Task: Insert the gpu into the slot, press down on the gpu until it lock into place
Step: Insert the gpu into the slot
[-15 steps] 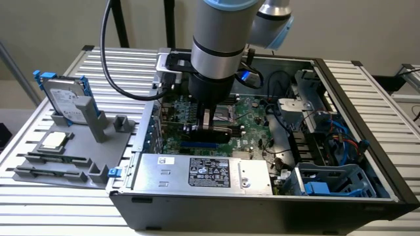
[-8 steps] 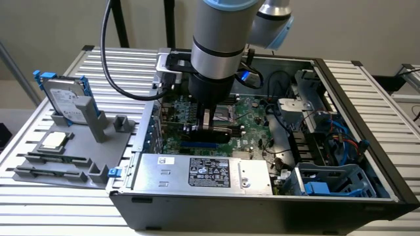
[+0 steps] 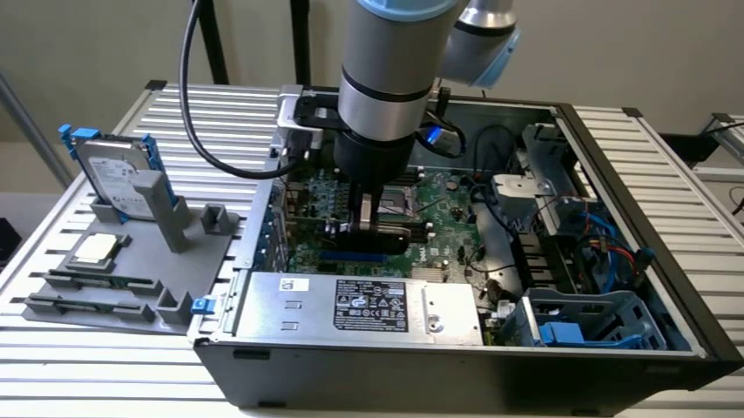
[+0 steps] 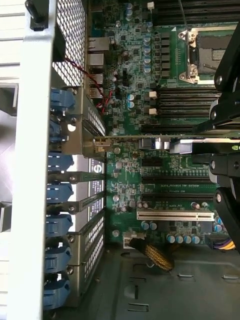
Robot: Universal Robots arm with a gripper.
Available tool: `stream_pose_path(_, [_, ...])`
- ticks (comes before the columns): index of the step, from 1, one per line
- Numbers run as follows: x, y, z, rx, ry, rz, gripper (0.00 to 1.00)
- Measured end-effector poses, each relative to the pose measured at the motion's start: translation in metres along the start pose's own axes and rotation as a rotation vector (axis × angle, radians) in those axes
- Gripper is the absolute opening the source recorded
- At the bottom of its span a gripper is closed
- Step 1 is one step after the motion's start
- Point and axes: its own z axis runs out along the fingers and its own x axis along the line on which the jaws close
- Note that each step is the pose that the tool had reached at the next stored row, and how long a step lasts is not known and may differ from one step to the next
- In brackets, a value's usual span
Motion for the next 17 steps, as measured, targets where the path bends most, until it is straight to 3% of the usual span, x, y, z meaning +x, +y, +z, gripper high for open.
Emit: stream_pose_path(17, [-0.0007, -0.0003, 0.0062, -0.0009, 0.0069, -0.012, 0.26])
